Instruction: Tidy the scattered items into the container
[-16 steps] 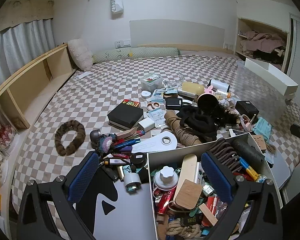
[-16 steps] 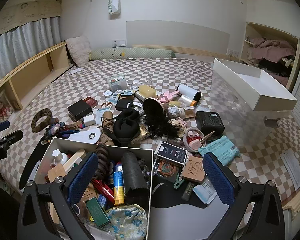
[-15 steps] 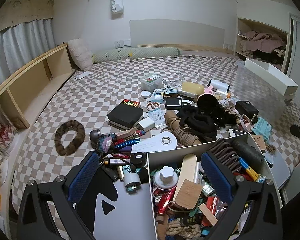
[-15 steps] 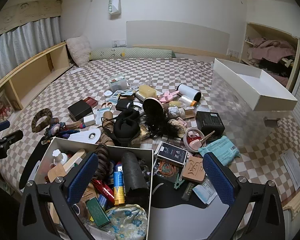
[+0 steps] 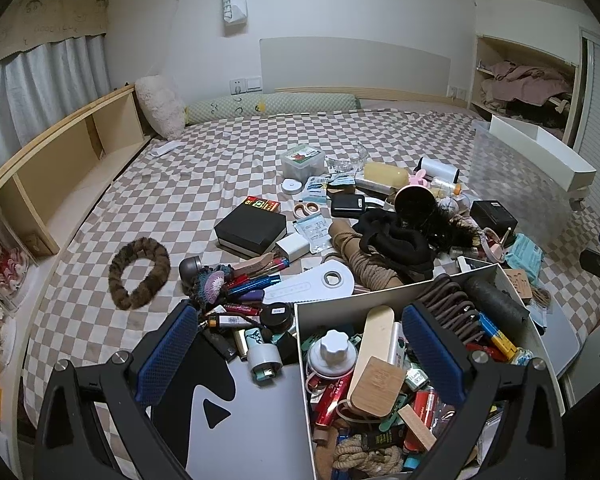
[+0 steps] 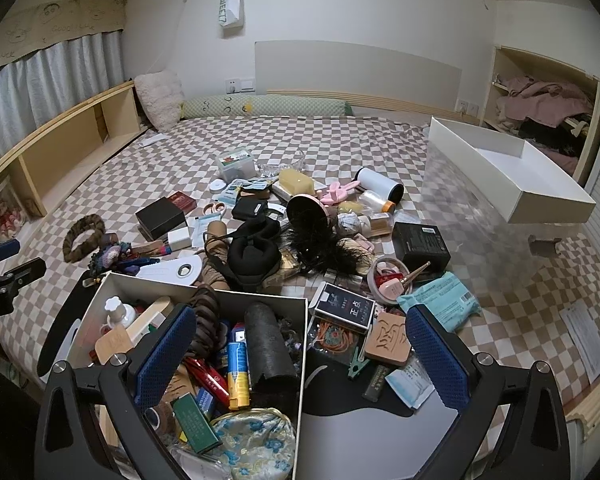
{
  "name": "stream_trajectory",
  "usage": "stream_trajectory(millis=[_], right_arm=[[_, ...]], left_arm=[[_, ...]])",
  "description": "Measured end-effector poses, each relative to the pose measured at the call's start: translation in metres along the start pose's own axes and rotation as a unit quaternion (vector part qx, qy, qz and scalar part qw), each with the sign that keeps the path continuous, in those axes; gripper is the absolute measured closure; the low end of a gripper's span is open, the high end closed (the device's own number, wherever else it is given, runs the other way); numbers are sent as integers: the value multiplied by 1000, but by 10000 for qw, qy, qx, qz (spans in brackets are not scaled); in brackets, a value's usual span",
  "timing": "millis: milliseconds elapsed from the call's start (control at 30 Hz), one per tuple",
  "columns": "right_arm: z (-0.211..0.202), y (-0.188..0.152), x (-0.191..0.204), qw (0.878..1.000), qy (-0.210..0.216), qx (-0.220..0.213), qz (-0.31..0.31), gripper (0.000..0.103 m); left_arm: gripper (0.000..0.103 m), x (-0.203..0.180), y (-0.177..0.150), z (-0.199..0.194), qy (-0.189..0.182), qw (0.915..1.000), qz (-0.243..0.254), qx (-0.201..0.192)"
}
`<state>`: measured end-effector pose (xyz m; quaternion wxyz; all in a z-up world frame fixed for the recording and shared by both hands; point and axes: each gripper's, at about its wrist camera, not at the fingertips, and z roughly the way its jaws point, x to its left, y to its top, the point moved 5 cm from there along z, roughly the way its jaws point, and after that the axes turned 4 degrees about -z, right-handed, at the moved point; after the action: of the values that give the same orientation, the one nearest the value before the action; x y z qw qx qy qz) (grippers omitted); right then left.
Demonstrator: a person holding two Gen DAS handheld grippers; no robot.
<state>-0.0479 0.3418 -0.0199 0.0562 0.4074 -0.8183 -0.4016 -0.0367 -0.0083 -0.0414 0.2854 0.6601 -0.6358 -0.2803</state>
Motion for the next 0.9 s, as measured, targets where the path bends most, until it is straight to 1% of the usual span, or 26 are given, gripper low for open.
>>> stream_trajectory(millis=[900], right_arm=[[0,0,1,10000,-30,47,-25,0]], left_arm=[[0,3,-1,1,-16,10000,10,32]])
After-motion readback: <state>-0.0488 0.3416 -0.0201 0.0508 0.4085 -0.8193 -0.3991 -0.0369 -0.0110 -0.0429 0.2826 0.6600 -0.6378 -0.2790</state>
